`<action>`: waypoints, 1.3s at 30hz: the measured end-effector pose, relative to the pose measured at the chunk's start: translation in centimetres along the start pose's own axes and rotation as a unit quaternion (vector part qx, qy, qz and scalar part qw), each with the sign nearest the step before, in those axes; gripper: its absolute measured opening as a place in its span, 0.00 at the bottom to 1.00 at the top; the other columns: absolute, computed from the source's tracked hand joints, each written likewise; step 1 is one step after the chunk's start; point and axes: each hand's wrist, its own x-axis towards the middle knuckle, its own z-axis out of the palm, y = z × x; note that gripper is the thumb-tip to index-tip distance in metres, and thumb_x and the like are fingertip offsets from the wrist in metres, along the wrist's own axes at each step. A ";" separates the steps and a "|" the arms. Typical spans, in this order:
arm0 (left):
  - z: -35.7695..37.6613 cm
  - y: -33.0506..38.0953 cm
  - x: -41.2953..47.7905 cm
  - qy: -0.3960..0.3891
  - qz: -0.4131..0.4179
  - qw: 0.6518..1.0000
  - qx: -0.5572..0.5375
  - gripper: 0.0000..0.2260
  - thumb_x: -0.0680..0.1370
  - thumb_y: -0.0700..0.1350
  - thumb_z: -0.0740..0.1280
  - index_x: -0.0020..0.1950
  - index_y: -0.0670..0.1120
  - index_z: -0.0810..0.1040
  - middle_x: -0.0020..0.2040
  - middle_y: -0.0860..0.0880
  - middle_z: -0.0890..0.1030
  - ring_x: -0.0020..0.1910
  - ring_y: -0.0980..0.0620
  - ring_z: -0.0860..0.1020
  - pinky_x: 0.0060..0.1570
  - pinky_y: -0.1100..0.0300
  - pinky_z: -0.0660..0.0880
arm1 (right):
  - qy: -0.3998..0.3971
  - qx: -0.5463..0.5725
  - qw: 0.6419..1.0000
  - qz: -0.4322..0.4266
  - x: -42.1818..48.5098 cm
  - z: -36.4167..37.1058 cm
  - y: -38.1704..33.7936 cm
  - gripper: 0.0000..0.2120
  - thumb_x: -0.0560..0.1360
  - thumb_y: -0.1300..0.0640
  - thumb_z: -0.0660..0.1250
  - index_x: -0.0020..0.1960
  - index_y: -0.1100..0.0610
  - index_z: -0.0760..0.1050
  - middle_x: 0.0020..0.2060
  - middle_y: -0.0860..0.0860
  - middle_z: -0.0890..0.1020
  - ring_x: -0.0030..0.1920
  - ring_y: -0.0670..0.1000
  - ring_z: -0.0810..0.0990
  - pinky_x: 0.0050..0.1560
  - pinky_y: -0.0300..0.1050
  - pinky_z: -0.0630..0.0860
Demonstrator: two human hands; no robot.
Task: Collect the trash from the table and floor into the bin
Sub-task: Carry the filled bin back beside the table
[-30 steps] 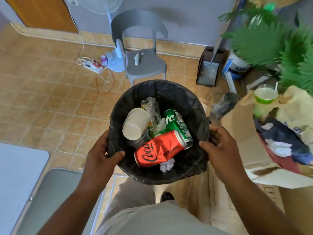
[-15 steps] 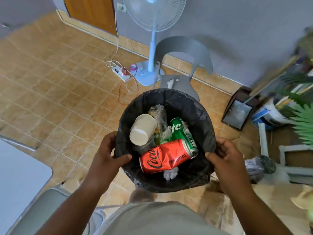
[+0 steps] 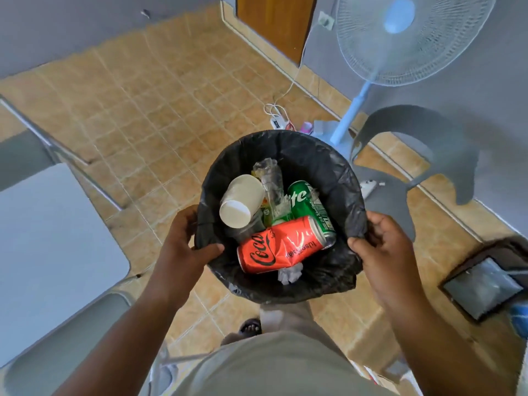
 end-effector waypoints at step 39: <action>-25.0 -12.1 23.1 0.360 -0.112 0.921 -0.097 0.24 0.69 0.34 0.65 0.59 0.58 0.75 0.57 0.48 0.80 0.56 0.53 0.81 0.47 0.61 0.80 | -0.292 -0.073 0.954 -0.011 27.2 48.0 -3.9 0.13 0.66 0.48 0.70 0.51 0.41 0.77 0.47 0.44 0.86 0.45 0.44 0.84 0.43 0.39 0.78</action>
